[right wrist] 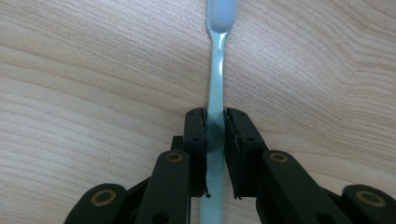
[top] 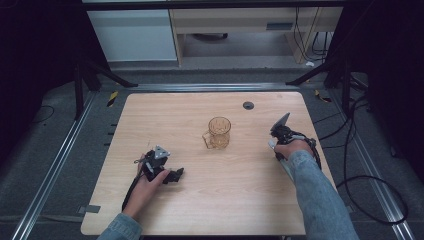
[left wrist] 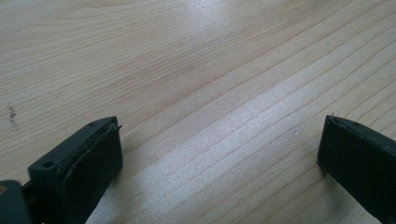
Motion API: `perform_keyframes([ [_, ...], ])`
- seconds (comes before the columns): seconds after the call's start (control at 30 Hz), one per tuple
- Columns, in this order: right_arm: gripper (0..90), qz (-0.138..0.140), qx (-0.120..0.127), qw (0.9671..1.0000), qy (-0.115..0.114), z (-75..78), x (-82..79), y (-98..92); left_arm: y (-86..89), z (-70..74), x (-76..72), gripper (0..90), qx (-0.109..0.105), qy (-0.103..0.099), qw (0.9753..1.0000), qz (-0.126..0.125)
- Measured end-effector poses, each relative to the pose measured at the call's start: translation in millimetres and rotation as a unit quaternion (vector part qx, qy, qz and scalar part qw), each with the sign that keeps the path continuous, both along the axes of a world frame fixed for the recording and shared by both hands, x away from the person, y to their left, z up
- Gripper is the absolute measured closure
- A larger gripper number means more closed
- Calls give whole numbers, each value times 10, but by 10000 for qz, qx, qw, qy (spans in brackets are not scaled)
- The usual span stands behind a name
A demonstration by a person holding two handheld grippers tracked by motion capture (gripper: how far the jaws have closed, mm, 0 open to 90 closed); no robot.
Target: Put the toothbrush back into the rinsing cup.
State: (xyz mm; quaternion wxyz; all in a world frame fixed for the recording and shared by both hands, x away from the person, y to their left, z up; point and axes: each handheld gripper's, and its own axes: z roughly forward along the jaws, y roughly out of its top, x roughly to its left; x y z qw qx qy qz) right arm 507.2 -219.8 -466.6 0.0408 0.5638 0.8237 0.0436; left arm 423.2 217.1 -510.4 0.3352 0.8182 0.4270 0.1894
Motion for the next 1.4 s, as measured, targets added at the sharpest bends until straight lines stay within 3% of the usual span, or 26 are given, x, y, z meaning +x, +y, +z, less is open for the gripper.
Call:
perform_keyframes([
  [0.2,793,30,47,10000,-5,8,-8,-12,-1,0,0,0,-3,2,10000,-1],
  [0.3,793,67,213,9996,-150,75,-27,-18,-2,0,0,0,-4,2,10000,-1],
  [0.47,794,209,271,9990,-273,152,-73,28,-3,0,-1,0,-8,4,10000,0],
  [0.63,794,408,509,9965,-522,285,-166,112,-2,1,-1,0,1,13,10000,-4],
  [0.93,794,810,886,9879,-979,491,-357,336,-4,0,0,0,-2,12,10000,-9],
  [1.0,794,975,965,9840,-1138,532,-399,406,-5,0,1,0,-3,13,10000,-16],
  [1.13,794,1121,1074,9800,-1241,580,-443,489,-5,0,1,0,-7,11,10000,-14],
  [1.2,794,1273,1145,9765,-1306,618,-496,582,-6,-1,1,0,-15,9,10000,-7],
  [1.23,794,1273,1145,9765,-1306,618,-496,582,-6,-1,1,0,-15,9,10000,-7],
  [1.27,795,1372,1177,9740,-1366,628,-525,636,-6,-1,1,0,-17,9,10000,-8],
  [1.4,794,1505,1221,9707,-1419,634,-552,707,-7,-1,1,0,-17,8,10000,-8],
])
